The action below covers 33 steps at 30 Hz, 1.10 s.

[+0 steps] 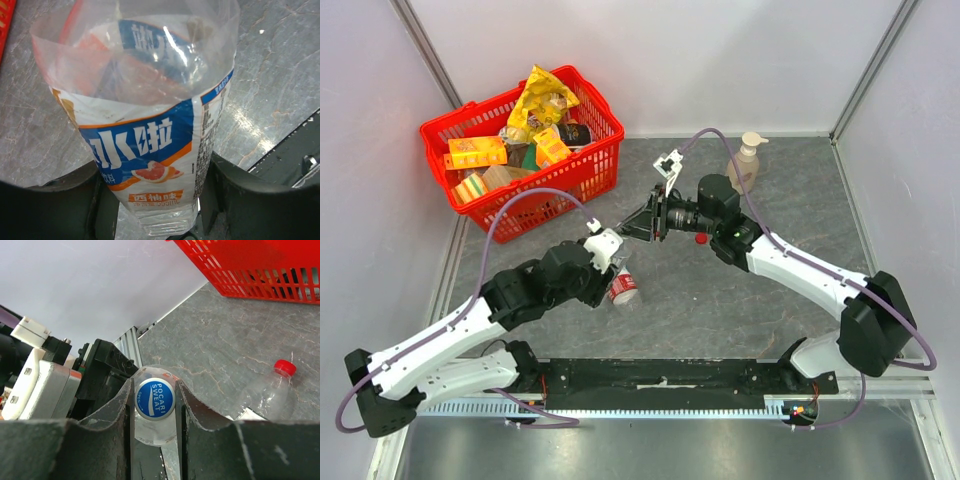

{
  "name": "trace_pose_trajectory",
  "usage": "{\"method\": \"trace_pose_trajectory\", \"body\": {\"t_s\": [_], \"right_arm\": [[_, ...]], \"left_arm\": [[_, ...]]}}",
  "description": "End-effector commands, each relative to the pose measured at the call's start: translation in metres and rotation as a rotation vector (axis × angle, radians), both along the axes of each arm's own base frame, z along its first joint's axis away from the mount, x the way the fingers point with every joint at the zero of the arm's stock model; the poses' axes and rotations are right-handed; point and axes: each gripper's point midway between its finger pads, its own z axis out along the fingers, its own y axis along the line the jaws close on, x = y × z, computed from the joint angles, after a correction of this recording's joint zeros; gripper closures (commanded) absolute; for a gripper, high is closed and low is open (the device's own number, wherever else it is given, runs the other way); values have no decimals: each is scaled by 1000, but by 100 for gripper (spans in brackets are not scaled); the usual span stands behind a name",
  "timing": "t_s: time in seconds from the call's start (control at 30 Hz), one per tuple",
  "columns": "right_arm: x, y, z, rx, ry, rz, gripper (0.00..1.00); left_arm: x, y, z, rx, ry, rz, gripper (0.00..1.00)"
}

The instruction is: Unscrew the bottle caps

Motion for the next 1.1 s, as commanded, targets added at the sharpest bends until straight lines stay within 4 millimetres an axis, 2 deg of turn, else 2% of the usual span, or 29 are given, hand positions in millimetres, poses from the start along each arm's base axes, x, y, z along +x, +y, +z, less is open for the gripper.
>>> {"method": "trace_pose_trajectory", "body": {"t_s": [0.0, 0.2, 0.47, 0.8, 1.07], "right_arm": [[-17, -3, 29, 66, -106, 65, 100], [-25, -6, 40, 87, -162, 98, 100], [-44, -12, 55, 135, -239, 173, 100], [-74, -21, 74, 202, -353, 304, 100], [-96, -29, 87, 268, -418, 400, 100]], "left_arm": [[-11, -26, 18, -126, -5, -122, 98], [-34, -43, 33, -226, 14, -281, 98], [-60, -53, 53, -332, 4, -434, 98], [-88, -67, 66, -416, 52, -601, 98], [-100, -72, 71, -440, 80, -671, 98]]}}
